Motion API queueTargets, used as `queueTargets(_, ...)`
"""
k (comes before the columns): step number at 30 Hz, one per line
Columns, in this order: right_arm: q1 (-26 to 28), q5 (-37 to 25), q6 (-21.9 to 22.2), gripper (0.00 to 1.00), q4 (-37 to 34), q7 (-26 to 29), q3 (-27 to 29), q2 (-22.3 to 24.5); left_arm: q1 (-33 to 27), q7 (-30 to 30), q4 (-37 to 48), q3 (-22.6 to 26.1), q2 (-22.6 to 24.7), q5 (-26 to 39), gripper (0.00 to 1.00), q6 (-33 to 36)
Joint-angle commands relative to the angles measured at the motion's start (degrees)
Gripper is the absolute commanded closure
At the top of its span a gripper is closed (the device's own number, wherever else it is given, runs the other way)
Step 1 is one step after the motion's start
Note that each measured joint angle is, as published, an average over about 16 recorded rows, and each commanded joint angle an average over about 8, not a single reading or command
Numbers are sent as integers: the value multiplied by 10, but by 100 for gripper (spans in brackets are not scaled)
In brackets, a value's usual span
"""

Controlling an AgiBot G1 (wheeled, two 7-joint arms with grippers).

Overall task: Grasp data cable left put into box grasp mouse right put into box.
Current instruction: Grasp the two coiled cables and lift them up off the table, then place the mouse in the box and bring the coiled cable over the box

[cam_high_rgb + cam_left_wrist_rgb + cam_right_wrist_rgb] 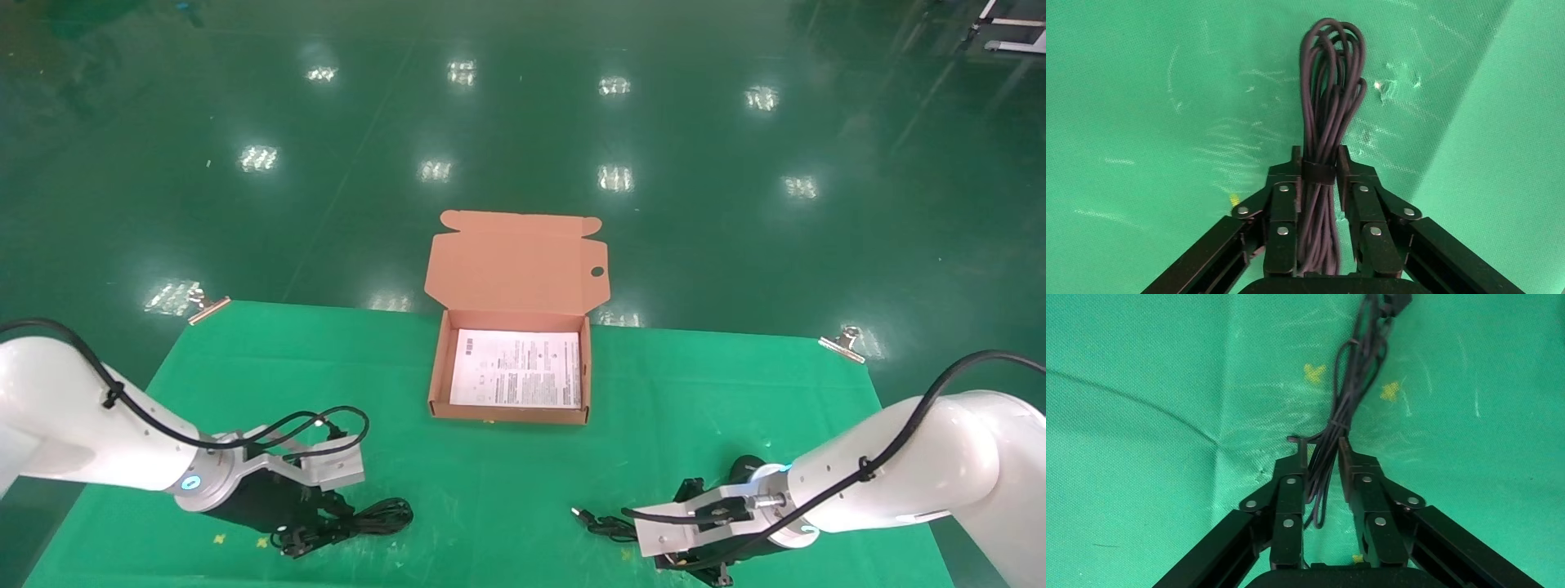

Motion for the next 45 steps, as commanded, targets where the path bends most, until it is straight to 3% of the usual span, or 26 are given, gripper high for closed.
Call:
queueTargets(1,0,0,0,100,0,0,0,0,0,0,0,0,0,0,100,0)
queueTargets(14,9,1,0,100,7,3,5,9,-4,3,-4,0,-3,1,100,0)
queueTargets(22,59,1,5,100,72,31,36,65,-54,20,-59,-3,-38,12,100,-2)
queueTargets(31,119,-11,37,100,136,48,72,99,-102,-5,-152,-6,-61,43,100,-35)
queueTargets(38,167,-8,76,100,141,26,92,68,-127,-30,-220,-12,-54,65,100,-81)
queueTargets(45,213,18,122,100,84,-30,107,1,-146,-40,-257,-14,-30,87,100,-119)
